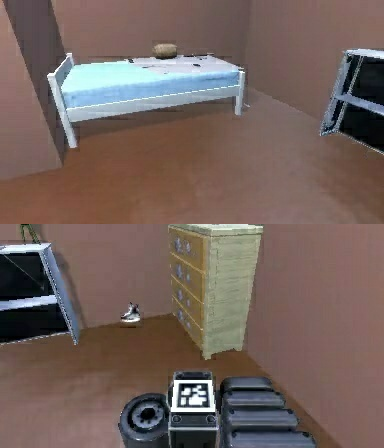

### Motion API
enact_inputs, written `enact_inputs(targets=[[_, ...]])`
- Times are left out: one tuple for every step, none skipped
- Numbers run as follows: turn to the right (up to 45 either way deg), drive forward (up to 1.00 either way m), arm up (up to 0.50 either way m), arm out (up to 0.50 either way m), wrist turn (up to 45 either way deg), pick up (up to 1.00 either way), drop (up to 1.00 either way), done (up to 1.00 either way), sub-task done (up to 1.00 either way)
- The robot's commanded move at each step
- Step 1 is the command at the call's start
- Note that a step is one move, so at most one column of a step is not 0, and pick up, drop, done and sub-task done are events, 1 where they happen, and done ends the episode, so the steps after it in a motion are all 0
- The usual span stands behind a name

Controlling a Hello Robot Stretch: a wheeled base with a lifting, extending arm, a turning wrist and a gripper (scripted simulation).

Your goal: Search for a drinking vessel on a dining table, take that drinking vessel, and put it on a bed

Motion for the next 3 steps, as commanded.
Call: enact_inputs(targets=[[0.0,1.0,0.0,0.0,0.0,0.0,0.0,0.0,0.0],[0.0,0.85,0.0,0.0,0.0,0.0,0.0,0.0,0.0],[-30.0,0.0,0.0,0.0,0.0,0.0,0.0,0.0,0.0]])
